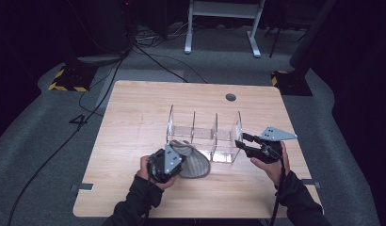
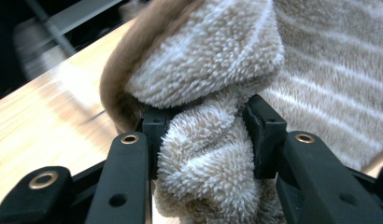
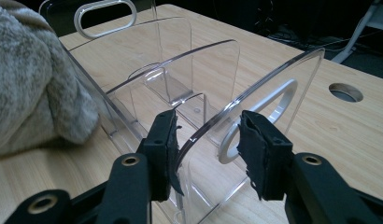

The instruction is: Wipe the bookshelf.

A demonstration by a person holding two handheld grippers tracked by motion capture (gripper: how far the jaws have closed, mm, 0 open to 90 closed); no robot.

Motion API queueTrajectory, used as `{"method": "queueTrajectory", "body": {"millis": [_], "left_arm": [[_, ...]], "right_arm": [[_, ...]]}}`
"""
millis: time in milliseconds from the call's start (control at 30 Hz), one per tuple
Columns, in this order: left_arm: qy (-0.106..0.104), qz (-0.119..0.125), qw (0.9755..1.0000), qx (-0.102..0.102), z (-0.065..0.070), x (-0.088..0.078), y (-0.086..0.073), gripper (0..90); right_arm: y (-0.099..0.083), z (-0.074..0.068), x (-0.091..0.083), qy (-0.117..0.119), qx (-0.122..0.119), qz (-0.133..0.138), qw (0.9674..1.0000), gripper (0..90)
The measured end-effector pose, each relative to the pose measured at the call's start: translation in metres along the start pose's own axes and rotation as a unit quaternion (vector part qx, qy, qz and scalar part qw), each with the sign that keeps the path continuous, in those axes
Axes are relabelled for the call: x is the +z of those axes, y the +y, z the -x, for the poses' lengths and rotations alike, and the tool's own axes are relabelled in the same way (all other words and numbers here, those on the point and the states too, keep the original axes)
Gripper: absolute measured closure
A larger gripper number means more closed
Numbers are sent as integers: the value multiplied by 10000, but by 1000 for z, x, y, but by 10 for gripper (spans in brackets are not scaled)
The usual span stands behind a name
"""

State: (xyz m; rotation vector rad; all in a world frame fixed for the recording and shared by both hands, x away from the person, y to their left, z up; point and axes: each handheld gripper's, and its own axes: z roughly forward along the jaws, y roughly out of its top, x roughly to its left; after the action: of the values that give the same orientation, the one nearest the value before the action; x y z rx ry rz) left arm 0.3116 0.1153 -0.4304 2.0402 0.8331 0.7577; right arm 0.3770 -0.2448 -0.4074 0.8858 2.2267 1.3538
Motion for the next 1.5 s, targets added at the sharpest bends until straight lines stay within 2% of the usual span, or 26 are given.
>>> {"method": "queueTrajectory", "body": {"millis": [33, 100, 200, 333, 367, 500, 533, 567, 600, 633, 667, 700, 767, 933, 1033, 1067, 1133, 1167, 1267, 1367, 1500], "left_arm": [[92, -5, 9999, -73, -7, -5, -5, 594], [77, -21, 9997, -250, -18, -10, -13, 589], [263, -10, 9993, -252, -24, -12, -18, 584], [140, 1, 9994, -301, -24, -8, -20, 590], [57, 32, 9995, -303, -20, -6, -17, 591], [-35, 136, 9997, -223, -8, 2, -8, 594], [-58, 141, 9998, -138, -4, 4, -6, 596], [-58, 141, 9998, -138, -4, 4, -6, 596], [-110, 175, 9998, -1, 7, 10, 0, 596], [-110, 175, 9998, -1, 7, 10, 0, 596], [-244, 200, 9995, 3, 15, 17, 6, 596], [-244, 200, 9995, 3, 15, 17, 6, 596], [-371, 249, 9990, -31, 24, 25, 14, 597], [-547, 288, 9980, 122, 54, 46, 30, 595], [-771, 347, 9963, 172, 71, 57, 39, 596], [-771, 347, 9963, 172, 71, 57, 39, 599], [-847, 376, 9949, 405, 92, 70, 45, 600], [-932, 369, 9943, 369, 98, 74, 48, 599], [-1007, 351, 9936, 385, 105, 79, 55, 599], [-1024, 320, 9923, 622, 113, 84, 62, 601], [-1052, 381, 9920, 578, 110, 83, 60, 614]], "right_arm": [[0, 0, 0, -10, -1, -9, 10000, 574], [0, -1, -1, 2, -12, -12, 10000, 573], [0, -1, 0, 15, 3, -9, 10000, 572], [0, -1, 0, 18, 10, -11, 10000, 572], [0, -1, 0, 21, 12, -11, 10000, 572], [0, -1, 0, 2, 22, -19, 10000, 572], [0, -2, 0, -6, 25, -16, 10000, 572], [0, -2, 0, -6, 25, -16, 10000, 572], [0, -2, 0, -29, 8, -26, 10000, 572], [0, -2, 0, -29, 8, -26, 10000, 572], [1, -3, 0, -31, 8, -20, 10000, 572], [1, -3, 0, -31, 8, -20, 10000, 572], [1, -4, 0, -42, 8, -23, 10000, 572], [1, -5, 0, -84, 27, -26, 10000, 571], [1, -5, 0, -103, 28, -36, 9999, 571], [1, -5, 0, -101, 30, -32, 9999, 571], [1, -5, 0, -102, 22, -28, 9999, 571], [1, -5, 0, -104, 19, -32, 9999, 571], [2, -6, 0, -133, 13, -64, 9999, 573], [2, -5, 0, -116, 5, -43, 9999, 573], [2, -5, 0, -109, -13, -42, 9999, 573]]}}
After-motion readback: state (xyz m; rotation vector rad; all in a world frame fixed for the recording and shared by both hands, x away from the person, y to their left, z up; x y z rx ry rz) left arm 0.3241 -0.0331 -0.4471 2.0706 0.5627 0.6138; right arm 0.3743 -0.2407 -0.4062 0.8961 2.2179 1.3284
